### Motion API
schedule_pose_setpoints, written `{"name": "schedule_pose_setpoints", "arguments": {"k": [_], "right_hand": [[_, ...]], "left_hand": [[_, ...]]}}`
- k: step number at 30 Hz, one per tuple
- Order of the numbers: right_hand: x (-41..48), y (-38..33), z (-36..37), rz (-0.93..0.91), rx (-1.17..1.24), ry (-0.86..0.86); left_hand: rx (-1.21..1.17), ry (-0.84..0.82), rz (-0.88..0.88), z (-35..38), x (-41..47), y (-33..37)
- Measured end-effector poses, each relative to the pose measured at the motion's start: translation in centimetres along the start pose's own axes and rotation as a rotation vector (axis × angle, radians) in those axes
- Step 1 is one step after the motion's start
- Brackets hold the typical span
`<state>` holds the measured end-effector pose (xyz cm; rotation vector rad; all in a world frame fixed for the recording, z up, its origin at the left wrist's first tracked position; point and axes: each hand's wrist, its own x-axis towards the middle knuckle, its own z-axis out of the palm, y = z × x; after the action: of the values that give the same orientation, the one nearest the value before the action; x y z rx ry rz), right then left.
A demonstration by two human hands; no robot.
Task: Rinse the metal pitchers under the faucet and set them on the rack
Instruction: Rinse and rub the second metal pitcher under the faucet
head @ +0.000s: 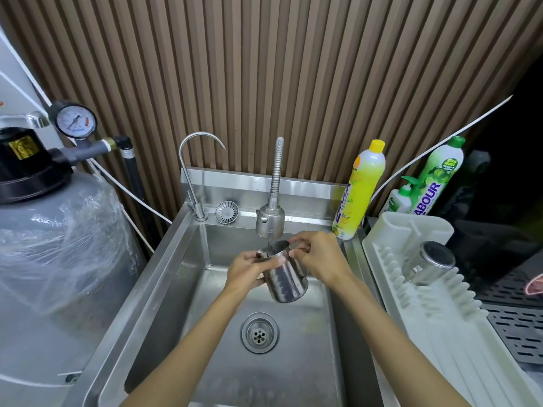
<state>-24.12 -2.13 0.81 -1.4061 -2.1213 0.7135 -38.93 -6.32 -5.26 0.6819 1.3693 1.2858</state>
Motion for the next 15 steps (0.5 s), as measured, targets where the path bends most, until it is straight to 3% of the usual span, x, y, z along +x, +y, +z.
{"name": "schedule_pose_setpoints", "arguments": {"k": [6, 15], "right_hand": [[-0.6, 0.2, -0.9, -0.094, -0.075, 0.04], [0.6, 1.8, 1.1, 0.023, 0.121, -0.012]], "left_hand": [[-0.104, 0.035, 0.148, 1.5, 0.9, -0.5], [0.277, 0.226, 0.508, 1.8, 0.9, 0.1]]}}
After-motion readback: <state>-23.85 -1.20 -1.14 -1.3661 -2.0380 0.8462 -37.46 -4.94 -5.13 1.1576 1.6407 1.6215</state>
